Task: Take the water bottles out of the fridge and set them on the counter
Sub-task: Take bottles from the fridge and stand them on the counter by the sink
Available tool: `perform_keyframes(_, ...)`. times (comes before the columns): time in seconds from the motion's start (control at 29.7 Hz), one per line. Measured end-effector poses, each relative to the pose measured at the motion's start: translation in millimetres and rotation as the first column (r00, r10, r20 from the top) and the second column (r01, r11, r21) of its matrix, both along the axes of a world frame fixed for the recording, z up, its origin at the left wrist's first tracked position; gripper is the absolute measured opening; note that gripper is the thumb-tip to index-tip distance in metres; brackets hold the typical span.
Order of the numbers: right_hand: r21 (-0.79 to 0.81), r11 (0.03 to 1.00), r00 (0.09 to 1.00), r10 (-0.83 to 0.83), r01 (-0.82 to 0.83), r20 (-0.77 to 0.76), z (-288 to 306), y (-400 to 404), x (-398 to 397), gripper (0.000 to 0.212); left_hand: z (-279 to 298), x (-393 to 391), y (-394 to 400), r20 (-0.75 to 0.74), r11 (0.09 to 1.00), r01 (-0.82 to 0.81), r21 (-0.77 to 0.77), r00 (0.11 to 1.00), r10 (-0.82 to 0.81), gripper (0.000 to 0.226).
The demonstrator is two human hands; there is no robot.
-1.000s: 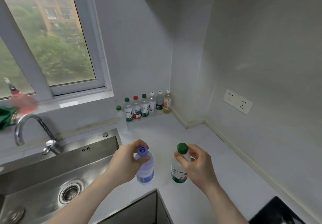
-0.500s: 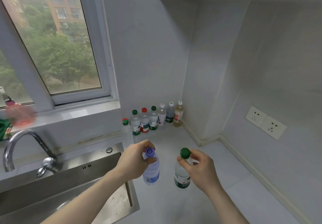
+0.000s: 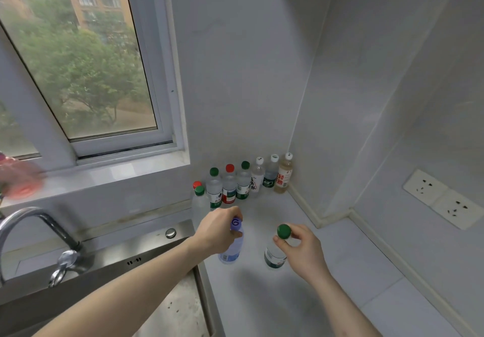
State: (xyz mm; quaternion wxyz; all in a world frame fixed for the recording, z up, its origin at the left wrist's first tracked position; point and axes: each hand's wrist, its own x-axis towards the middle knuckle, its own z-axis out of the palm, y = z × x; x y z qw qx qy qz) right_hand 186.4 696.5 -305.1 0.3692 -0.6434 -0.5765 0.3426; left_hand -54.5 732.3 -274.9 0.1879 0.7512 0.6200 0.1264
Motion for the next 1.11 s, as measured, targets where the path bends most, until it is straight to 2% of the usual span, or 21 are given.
perform_keyframes(0.2, -0.065, 0.998, 1.000, 0.007, -0.006, 0.015, -13, 35, -11, 0.024, -18, -5, 42, -0.059, 1.000, -0.014, -0.016, 0.998, 0.013, 0.031)
perform_keyframes(0.71, -0.120, 0.986, 0.991, 0.122, -0.114, 0.055, -33, 148, -51, 0.036, -36, -20, 128, -0.407, 0.999, -0.036, 0.039, 0.912, 0.048, 0.009)
perform_keyframes(0.94, -0.155, 0.974, 0.984, 0.171, -0.162, 0.044, -41, 190, -74, 0.043, -47, -28, 155, -0.448, 0.998, -0.052, 0.037, 0.892, 0.063, 0.015)
perform_keyframes(1.11, -0.178, 0.968, 0.982, 0.187, -0.178, 0.034, -45, 209, -91, 0.041, -53, -31, 164, -0.406, 0.997, -0.068, 0.033, 0.911, 0.076, 0.016)
